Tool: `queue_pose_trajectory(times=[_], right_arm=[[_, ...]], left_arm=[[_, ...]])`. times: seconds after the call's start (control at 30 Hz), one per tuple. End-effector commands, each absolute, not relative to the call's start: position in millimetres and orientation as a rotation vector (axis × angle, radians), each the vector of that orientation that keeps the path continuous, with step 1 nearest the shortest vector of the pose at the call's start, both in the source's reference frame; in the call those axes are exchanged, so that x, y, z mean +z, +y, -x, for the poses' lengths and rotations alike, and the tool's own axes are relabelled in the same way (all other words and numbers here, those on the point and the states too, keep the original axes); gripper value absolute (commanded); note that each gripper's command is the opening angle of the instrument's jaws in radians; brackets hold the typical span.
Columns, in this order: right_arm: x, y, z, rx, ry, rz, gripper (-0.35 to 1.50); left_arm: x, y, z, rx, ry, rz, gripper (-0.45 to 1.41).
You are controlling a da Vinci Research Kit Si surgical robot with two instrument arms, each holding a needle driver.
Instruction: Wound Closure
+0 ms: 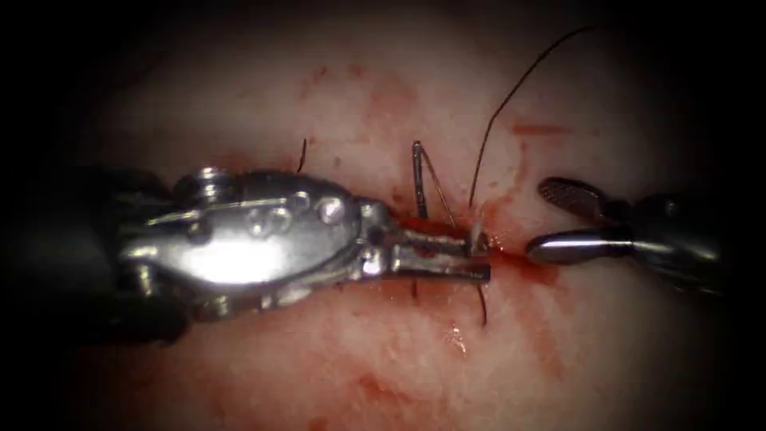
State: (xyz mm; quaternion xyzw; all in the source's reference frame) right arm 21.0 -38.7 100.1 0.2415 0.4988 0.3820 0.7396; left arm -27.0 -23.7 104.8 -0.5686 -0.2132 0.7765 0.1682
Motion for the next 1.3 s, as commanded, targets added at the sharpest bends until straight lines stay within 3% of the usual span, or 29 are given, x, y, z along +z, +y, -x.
queue_pose_trajectory(times=[0.03, 0.2, 0.4, 1.17, 1.23, 1.27, 1.3], right_arm=[[100.4, -39.1, -21.8, 0.838, 1.099, -0.532, 0.66], [100.1, -39.3, -21.9, 0.831, 1.101, -0.540, 0.61], [99.2, -40.5, -22.4, 0.771, 1.113, -0.605, 0.34], [100.9, -45.7, -26.5, 0.664, 1.004, -0.613, 0.34], [101.3, -45.8, -26.6, 0.658, 0.987, -0.609, 0.22], [101.5, -45.9, -26.6, 0.654, 0.972, -0.607, 0.04], [101.7, -45.9, -26.6, 0.650, 0.964, -0.609, -0.33]], left_arm=[[105.0, -23.1, 27.2, 2.220, -0.584, 1.624, -0.45], [104.1, -20.4, 26.5, 2.274, -0.494, 1.650, -0.45], [103.3, -17.6, 26.1, 2.302, -0.430, 1.658, -0.45], [99.5, -17.9, 25.7, 2.318, -0.420, 1.684, -0.45], [99.5, -17.9, 25.7, 2.317, -0.422, 1.686, -0.45], [99.5, -17.9, 25.7, 2.316, -0.426, 1.689, -0.45], [99.4, -17.9, 25.7, 2.316, -0.426, 1.689, -0.45]])
